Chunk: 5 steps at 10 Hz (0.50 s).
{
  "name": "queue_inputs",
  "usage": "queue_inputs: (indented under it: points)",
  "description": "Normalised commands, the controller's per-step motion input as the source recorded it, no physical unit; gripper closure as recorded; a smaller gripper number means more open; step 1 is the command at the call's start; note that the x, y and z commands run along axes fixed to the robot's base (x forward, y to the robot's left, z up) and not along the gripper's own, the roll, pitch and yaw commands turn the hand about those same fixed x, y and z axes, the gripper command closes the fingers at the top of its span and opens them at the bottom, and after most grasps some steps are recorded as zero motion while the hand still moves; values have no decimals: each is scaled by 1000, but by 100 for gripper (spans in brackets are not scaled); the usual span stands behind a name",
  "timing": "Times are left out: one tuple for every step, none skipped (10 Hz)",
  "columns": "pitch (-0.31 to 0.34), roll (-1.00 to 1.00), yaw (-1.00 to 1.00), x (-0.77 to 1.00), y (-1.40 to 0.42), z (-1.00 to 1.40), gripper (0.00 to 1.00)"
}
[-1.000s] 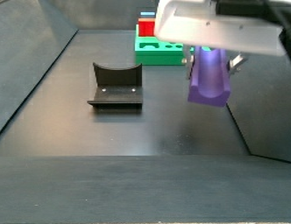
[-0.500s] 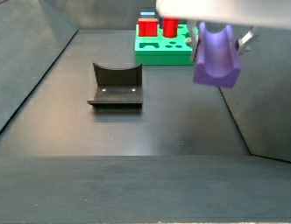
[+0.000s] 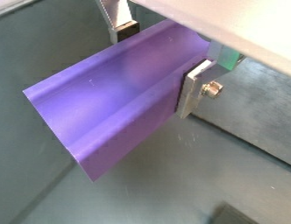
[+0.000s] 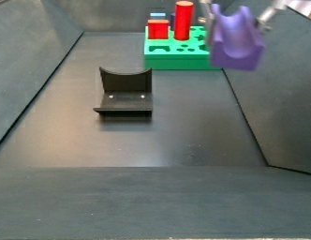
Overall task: Pick up the arch object. Move up. Place the arch object on the fixture. Regrasp the arch object. Move to above the board. Insert the arch object.
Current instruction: Place the arch object on the fixture.
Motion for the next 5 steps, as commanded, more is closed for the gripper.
queue_inputs:
  points:
    - [-164,-71,536,741,-1000,-78,100]
    - [-127,-90,409,768,-1000,-77,100]
    - [-61,-114,228,846,-960,-79,100]
    - [-26,-117,144,738,-693,-68,100]
    - [-2,-107,74,607,-344,-53,100]
